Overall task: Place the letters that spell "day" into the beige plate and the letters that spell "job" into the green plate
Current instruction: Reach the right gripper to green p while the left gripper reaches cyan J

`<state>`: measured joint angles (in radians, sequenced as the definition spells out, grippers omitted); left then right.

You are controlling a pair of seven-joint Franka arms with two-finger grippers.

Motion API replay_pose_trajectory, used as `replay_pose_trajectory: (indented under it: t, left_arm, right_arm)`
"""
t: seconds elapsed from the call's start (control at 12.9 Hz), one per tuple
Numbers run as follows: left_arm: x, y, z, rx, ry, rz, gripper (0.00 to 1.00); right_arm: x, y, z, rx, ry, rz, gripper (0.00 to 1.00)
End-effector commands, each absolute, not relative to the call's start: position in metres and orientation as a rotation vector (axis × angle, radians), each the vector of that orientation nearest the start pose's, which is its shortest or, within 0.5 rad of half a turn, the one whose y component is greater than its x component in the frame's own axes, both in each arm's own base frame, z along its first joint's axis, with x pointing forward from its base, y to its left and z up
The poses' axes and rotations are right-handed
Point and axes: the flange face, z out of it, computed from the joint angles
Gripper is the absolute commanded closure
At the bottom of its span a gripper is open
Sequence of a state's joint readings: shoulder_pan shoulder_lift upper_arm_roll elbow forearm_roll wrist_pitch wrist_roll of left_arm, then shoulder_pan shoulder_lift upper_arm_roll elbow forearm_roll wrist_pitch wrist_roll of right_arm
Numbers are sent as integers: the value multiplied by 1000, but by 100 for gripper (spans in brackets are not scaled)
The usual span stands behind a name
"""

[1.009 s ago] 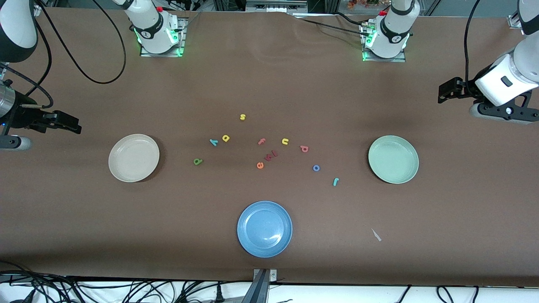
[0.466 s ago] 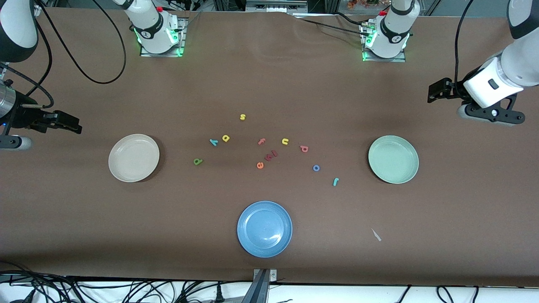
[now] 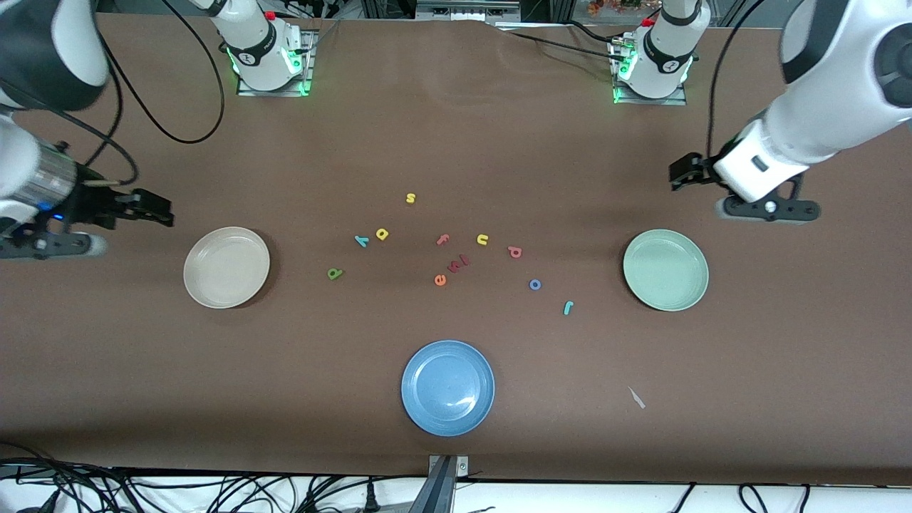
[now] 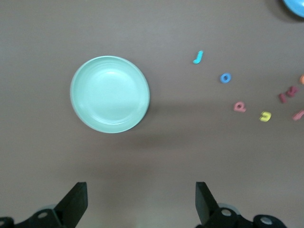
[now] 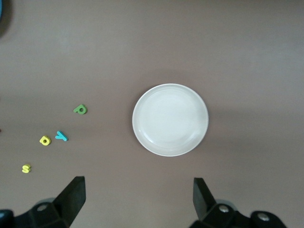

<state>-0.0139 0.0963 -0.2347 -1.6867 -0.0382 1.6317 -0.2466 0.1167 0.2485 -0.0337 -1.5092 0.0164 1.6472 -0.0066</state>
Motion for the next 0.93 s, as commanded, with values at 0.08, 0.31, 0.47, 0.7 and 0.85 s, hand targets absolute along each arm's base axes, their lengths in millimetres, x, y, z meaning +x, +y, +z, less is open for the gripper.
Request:
replay_pose_trajectory:
  t: [0.08, 0.31, 0.47, 0.7, 0.85]
  left_arm:
    - [566, -185, 491, -3169, -149, 257, 0]
    - [576, -207, 456, -3179, -111, 299, 0]
    - [582, -219, 431, -3187, -81, 320, 0]
    - [598, -226, 389, -3204, -55, 343, 0]
    - [612, -226, 369, -3215, -68, 368, 0]
  right_arm:
    - [643, 85, 449, -3116, -191, 289, 0]
    - [649, 131, 397, -3074, -201, 339, 0]
    - [656, 145, 360, -2993, 127, 380, 0]
    - [657, 181, 318, -3003, 478, 375, 0]
    - [653, 211, 301, -2995, 687, 359, 0]
